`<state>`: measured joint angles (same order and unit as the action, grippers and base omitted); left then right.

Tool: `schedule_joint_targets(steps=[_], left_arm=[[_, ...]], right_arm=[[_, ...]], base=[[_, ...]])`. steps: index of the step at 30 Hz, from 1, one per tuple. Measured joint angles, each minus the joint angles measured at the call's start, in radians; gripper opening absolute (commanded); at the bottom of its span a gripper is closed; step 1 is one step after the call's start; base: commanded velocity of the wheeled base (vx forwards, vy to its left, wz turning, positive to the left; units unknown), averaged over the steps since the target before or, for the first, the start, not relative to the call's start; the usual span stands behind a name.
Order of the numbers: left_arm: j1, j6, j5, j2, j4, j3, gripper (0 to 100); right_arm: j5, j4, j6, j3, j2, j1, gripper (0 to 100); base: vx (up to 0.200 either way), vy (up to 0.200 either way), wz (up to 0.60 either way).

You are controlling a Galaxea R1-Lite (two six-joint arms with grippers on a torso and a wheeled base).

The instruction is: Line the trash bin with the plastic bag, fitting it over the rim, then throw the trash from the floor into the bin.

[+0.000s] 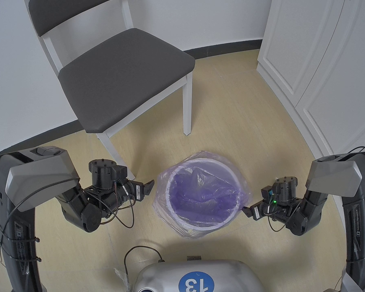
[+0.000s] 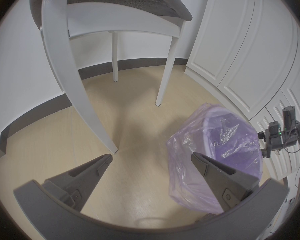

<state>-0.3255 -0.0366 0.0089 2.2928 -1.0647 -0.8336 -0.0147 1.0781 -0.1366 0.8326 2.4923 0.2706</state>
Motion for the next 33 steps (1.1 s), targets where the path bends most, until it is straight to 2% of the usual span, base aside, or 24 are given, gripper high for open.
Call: schedule_joint_targets(steps=[9,16,20,25,33], left_arm=[[0.005,-0.005,-0.002,0.036,-0.011,-0.042,100],[0.007,-0.007,0.001,0.068,-0.045,-0.052,100],[0.009,-0.008,0.004,0.073,-0.071,-0.040,100],[0.010,-0.008,0.010,0.061,-0.103,0.000,100],[0.004,-0.054,0.025,0.023,-0.236,0.101,100]], right_arm=[[0.030,-0.395,-0.002,0.410,0.061,-0.024,100],[0.077,-0.585,-0.036,0.624,0.119,-0.035,100],[0.090,-0.589,-0.047,0.647,0.134,-0.041,100],[0.091,-0.544,-0.041,0.594,0.115,-0.049,100],[0.084,-0.305,-0.013,0.364,0.014,-0.065,100]], base=[[0.000,0.000,0.00],[0.000,0.000,0.00],[0.000,0.000,0.00],[0.000,0.000,0.00],[0.000,0.000,0.00]])
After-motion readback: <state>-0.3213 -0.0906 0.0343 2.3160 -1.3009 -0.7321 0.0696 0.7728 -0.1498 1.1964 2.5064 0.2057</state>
